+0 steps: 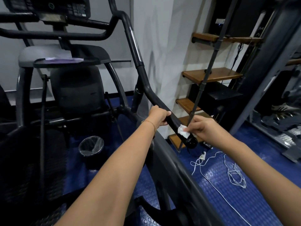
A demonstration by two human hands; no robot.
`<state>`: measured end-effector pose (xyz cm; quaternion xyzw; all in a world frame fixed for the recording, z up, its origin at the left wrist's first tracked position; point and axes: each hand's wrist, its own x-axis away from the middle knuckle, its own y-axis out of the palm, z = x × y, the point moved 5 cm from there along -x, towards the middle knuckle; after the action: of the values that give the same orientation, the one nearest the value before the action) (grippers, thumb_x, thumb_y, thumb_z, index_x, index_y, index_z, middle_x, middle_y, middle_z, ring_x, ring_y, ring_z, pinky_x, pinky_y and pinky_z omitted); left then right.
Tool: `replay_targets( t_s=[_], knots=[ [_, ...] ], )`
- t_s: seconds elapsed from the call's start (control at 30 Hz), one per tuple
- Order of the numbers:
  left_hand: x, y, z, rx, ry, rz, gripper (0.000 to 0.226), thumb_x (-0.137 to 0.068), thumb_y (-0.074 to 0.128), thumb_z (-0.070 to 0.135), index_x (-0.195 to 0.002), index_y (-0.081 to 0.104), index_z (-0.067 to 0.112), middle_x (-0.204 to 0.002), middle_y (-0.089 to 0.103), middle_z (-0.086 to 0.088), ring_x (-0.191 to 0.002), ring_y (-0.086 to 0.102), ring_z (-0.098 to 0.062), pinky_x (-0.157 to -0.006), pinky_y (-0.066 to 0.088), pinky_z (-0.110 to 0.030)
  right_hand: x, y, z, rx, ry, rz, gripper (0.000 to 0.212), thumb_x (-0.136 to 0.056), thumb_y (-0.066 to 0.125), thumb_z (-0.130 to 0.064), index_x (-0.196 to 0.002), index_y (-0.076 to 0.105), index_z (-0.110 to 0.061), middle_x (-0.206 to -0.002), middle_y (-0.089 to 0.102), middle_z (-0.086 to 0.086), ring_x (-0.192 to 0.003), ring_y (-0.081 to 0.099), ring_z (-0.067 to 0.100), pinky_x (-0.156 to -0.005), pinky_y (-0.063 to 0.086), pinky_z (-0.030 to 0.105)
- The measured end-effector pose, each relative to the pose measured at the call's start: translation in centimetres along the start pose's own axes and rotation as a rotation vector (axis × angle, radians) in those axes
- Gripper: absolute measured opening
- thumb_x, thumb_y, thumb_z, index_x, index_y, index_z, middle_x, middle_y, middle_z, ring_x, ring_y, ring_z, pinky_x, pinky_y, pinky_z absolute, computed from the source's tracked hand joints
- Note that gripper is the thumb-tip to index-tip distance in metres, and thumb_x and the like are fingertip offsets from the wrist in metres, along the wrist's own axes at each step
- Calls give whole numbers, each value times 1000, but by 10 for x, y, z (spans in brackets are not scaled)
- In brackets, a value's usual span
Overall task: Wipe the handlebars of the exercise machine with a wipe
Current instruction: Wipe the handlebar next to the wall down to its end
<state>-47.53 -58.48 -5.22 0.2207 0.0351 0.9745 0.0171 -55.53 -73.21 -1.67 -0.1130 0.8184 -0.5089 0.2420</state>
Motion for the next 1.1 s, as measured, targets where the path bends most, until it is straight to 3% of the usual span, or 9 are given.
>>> replay_targets(
  t_s=[0.2, 0.33, 0.43, 0.53, 0.73, 0.8, 0.9, 1.0, 1.1],
  knots=[
    [2, 1, 2, -6, -12, 35, 39, -86, 61, -4, -120, 43, 2, -114, 59, -14, -105, 61, -33, -76, 54, -38, -20, 1, -6, 11, -30, 8, 17, -83, 65, -2, -93, 76, -11, -73, 45, -15, -66, 47, -5, -65, 33, 8],
    [2, 2, 3, -31, -12, 31, 56, -87, 59, -4, -137, 35, 5, -93, 54, -11, -102, 61, -30, -77, 52, -34, -2, 0, 1, 25, -60, -32, 18, -81, 67, -2, -91, 76, -13, -74, 45, -18, -68, 47, -8, -63, 34, 11],
    [5, 2, 6, -73, 2, 18, 66, -88, 60, -2, -144, 27, 7, -89, 55, -9, -95, 62, -27, -72, 54, -32, -5, -2, 4, 19, -87, -64, 19, -81, 66, 0, -92, 76, -13, -76, 47, -15, -67, 51, 0, -64, 37, 9],
    [6, 1, 9, -121, 21, 43, 64, -88, 61, 0, -142, 29, 6, -72, 46, -6, -79, 61, -25, -65, 53, -33, -26, 4, 0, 93, -105, -28, 18, -83, 64, -1, -93, 75, -12, -76, 49, -5, -68, 52, 14, -64, 38, 24],
    [0, -11, 1, -133, 75, 24, 65, -89, 63, 13, -145, 29, 9, -113, 55, -9, -95, 58, -23, -71, 56, -33, -36, -11, -2, 71, -107, -310, 13, -83, 67, -8, -90, 76, -15, -77, 52, -13, -73, 55, 7, -67, 39, 13],
    [2, -20, 3, 16, 120, 51, 48, -91, 60, 18, -136, 42, 8, -93, 54, -3, -76, 56, -15, -59, 55, -25, -53, -25, -1, -26, -37, -184, 15, -82, 67, -6, -93, 74, -13, -78, 54, -10, -73, 54, 4, -70, 41, 16],
    [11, -21, 7, 192, 114, -86, 27, -91, 60, 29, -109, 59, 9, -100, 57, -8, -71, 61, -15, -59, 56, -24, -82, -25, -11, -126, 3, 19, 19, -82, 65, -3, -98, 67, -12, -84, 59, -7, -79, 56, 6, -73, 43, 12],
    [14, -22, 14, 212, 159, -179, 20, -89, 63, 22, -101, 64, 7, -92, 64, -9, -70, 64, -14, -58, 55, -19, -106, -7, -21, -220, 19, 4, 14, -81, 64, -3, -88, 63, -15, -80, 62, -4, -77, 58, 10, -70, 45, 12],
    [8, -39, 21, 310, 269, -37, 6, -88, 63, 13, -83, 64, 9, -77, 65, -6, -57, 62, -7, -53, 53, -14, -124, -2, -16, -473, 89, -82, 16, -83, 64, -3, -94, 63, -16, -86, 63, -1, -81, 62, 15, -77, 53, 26]
  ],
)
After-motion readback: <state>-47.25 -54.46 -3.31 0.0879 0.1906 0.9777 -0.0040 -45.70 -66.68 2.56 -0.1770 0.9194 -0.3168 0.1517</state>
